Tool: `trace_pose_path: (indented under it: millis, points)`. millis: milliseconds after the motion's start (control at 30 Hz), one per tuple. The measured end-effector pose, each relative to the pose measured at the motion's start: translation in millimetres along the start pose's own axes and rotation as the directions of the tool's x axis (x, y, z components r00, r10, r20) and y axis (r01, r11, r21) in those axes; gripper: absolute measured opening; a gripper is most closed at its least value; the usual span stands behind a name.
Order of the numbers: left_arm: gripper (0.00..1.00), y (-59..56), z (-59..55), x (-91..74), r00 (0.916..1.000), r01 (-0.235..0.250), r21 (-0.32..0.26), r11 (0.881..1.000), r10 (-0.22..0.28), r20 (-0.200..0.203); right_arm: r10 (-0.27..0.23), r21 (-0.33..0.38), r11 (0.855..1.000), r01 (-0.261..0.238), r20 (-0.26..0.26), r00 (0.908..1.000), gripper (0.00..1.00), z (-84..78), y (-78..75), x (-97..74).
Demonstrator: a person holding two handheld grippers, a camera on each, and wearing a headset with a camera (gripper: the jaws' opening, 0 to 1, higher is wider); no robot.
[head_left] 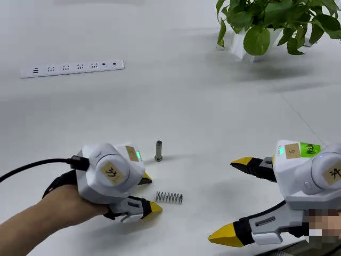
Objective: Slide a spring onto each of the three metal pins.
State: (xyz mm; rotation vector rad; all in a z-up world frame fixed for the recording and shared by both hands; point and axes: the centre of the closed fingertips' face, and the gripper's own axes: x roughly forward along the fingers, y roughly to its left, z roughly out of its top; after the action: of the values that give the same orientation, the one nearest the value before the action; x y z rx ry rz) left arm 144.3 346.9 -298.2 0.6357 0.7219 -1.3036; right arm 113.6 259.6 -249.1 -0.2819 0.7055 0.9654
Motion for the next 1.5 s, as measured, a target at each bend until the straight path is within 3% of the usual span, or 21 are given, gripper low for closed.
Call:
trace_pose_path:
  millis: [200,567,967,1133,1267,1500]
  points:
    - [0.34,-1.4,3.1,2.9,0.9993,0.021,0.035,0.999,-0.02,-0.032,0.003,-0.002,1.0,-0.003,0.002,1.0,0.95,1.7,2.9,-0.7]
    - [0.2,-1.3,5.3,6.6,0.9881,0.042,0.097,0.994,-0.027,-0.151,-0.008,0.033,0.999,0.007,0.022,0.9997,0.95,0.0,2.8,-6.0]
    - [0.12,-5.6,5.3,7.2,0.9783,0.047,0.131,0.99,-0.019,-0.206,-0.011,0.059,0.998,0.008,0.052,0.9986,0.95,3.2,2.3,-9.1]
    - [0.11,-6.0,4.4,6.3,0.9812,0.04,0.155,0.987,-0.01,-0.193,-0.008,0.06,0.998,0.005,0.053,0.9986,0.95,2.4,3.7,-8.8]
    - [0.11,-6.4,3.0,4.2,0.991,-0.014,0.092,0.996,0.026,-0.131,-0.007,0.069,0.998,0.003,0.058,0.9983,0.94,1.9,5.5,-8.2]
    - [0.11,-12.0,-2.3,-1.0,0.9957,-0.083,-0.028,0.996,0.081,-0.044,0.008,0.078,0.997,-0.013,0.061,0.9981,0.94,-0.1,13.1,-6.7]
